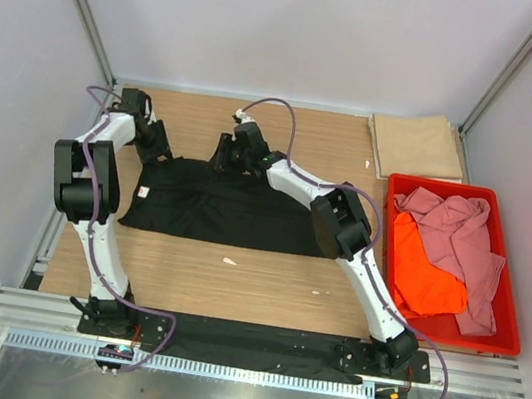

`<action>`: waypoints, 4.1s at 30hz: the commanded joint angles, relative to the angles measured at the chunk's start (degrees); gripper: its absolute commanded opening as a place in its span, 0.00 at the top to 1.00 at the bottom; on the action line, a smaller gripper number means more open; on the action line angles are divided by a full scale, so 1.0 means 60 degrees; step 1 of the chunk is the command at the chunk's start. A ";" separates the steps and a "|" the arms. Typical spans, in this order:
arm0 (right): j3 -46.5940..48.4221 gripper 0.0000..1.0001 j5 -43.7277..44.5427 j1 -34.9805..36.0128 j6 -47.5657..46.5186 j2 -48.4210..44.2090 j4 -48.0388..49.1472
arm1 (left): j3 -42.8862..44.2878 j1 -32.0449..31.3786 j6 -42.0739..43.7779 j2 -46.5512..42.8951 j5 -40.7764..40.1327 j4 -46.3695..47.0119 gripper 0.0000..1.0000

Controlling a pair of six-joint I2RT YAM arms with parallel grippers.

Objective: Fold and stack the t-shirts
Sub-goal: Fold the tshirt

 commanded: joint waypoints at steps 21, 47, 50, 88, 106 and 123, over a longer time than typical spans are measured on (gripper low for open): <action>0.0625 0.99 -0.0390 0.0456 -0.0878 -0.0518 0.0333 | 0.1242 0.0016 -0.0710 -0.1488 -0.1525 -0.1520 0.50; -0.1544 0.99 -0.0682 0.1437 -0.2945 -0.2234 0.0773 | -0.0384 0.0602 -0.0812 -0.2719 -0.1950 -0.1770 0.50; -0.1822 0.99 -0.1150 0.1584 -0.3281 -0.2366 0.0715 | -0.0325 0.0646 -0.0856 -0.2704 -0.1965 -0.1902 0.50; -0.3331 0.99 -0.1166 0.2316 -0.4732 -0.3069 0.0378 | -0.1761 0.0602 -0.1106 -0.1855 0.1344 -0.0966 0.51; -0.3360 0.99 -0.1123 0.2360 -0.4996 -0.2996 0.0290 | -0.1746 0.0324 -0.1705 -0.1693 0.0863 -0.0380 0.56; -0.3053 0.99 -0.0771 0.2434 -0.5333 -0.2865 -0.0047 | -0.1498 -0.0320 -0.1384 -0.1328 0.0146 -0.1008 0.59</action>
